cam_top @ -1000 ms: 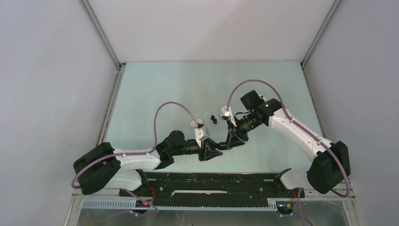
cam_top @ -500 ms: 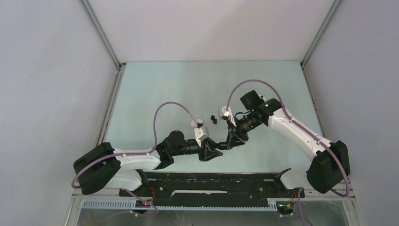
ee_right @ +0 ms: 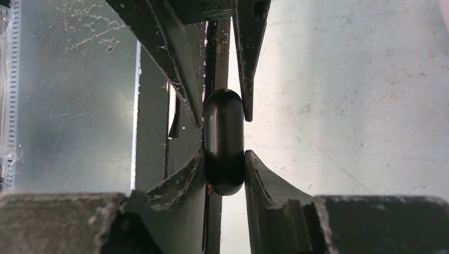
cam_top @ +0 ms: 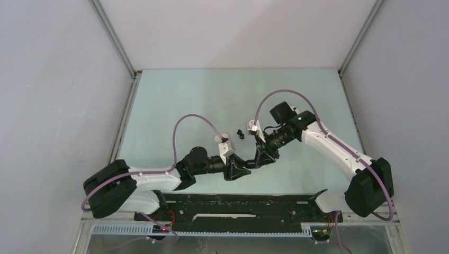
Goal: Insert the wireless bluetooth earbuds into the charging case
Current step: Open the charging case, then pick up the earbud from the center of the board, then place the earbud in the charging case.
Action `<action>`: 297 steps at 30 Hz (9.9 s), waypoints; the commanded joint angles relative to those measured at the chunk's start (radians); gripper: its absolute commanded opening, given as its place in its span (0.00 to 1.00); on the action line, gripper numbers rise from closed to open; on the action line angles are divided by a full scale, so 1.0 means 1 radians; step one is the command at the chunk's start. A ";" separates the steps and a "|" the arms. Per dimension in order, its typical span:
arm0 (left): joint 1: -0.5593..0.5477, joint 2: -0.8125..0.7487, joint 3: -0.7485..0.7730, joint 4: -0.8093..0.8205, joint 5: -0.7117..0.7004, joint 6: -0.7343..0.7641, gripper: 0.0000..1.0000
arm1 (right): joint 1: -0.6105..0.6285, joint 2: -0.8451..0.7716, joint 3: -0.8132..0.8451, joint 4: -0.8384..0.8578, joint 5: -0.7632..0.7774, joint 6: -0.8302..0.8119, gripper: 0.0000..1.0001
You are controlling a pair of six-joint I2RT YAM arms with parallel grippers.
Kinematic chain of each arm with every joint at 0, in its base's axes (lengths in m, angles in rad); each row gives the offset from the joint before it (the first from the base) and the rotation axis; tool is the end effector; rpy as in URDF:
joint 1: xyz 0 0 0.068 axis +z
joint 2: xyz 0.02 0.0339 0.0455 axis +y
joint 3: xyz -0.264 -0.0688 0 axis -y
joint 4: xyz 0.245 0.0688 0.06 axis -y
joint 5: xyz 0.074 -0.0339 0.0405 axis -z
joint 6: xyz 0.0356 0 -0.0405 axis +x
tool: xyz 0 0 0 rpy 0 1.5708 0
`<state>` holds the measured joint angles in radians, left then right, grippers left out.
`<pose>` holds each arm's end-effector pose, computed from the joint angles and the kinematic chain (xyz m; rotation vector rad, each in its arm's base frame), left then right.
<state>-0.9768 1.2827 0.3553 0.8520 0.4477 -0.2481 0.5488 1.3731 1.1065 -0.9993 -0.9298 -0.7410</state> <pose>0.1248 -0.2123 0.1986 0.9791 1.5195 -1.2723 0.1975 0.1542 0.2748 -1.6566 1.8819 1.2112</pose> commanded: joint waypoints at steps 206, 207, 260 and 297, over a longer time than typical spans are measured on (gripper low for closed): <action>0.139 -0.630 -0.324 -0.168 -0.315 -0.045 0.00 | -0.034 0.867 0.690 0.108 0.446 0.238 0.19; 0.138 -0.633 -0.323 -0.170 -0.313 -0.045 0.00 | -0.036 0.865 0.684 0.108 0.447 0.238 0.19; 0.138 -0.633 -0.323 -0.189 -0.311 -0.048 0.00 | -0.046 0.811 0.648 0.115 0.565 0.374 0.03; 0.126 -0.459 -0.320 -0.040 -0.103 0.091 0.01 | 0.303 0.345 0.545 -0.197 0.330 0.024 0.00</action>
<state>-0.8440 0.8192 0.0448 0.7399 0.3080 -0.1970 0.8490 1.6985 1.5791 -1.1938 -0.5293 -0.7757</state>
